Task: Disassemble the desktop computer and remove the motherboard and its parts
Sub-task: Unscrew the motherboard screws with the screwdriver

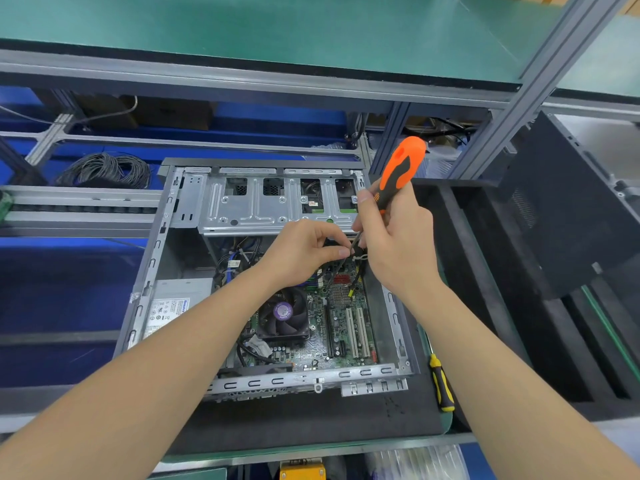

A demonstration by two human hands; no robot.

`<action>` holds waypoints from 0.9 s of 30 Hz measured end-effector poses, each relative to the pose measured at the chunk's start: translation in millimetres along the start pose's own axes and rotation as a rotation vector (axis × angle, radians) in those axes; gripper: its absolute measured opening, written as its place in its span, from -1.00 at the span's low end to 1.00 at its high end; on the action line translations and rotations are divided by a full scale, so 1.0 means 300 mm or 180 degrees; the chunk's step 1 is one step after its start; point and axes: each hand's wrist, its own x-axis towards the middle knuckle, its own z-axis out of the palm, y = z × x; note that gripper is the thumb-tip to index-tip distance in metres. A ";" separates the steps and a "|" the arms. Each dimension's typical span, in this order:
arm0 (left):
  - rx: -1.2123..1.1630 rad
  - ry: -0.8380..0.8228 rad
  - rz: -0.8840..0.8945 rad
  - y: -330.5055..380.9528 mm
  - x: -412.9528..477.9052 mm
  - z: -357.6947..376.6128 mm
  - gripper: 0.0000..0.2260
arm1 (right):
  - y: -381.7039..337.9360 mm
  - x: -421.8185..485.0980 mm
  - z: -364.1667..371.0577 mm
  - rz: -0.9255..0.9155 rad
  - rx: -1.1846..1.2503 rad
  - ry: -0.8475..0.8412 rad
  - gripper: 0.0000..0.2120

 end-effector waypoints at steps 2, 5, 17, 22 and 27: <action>-0.0005 -0.0001 0.0021 0.001 -0.002 0.000 -0.95 | 0.002 0.000 0.002 -0.0025 0.0002 0.0007 -0.93; -0.0010 -0.0015 0.0009 0.001 -0.003 -0.002 -0.96 | 0.004 0.000 0.002 -0.0015 0.0012 0.0018 -0.93; -0.0049 0.0014 0.0063 -0.007 0.000 0.005 -0.96 | -0.007 0.004 -0.001 -0.0022 -0.0031 -0.0010 -0.90; -0.0028 0.0034 0.0079 -0.010 -0.002 0.006 -0.97 | -0.008 0.003 -0.001 -0.0003 -0.0031 -0.0020 -0.90; -0.0038 0.0061 0.0098 -0.015 -0.003 0.004 -0.96 | -0.009 0.002 0.004 0.0006 -0.0002 -0.0017 -0.92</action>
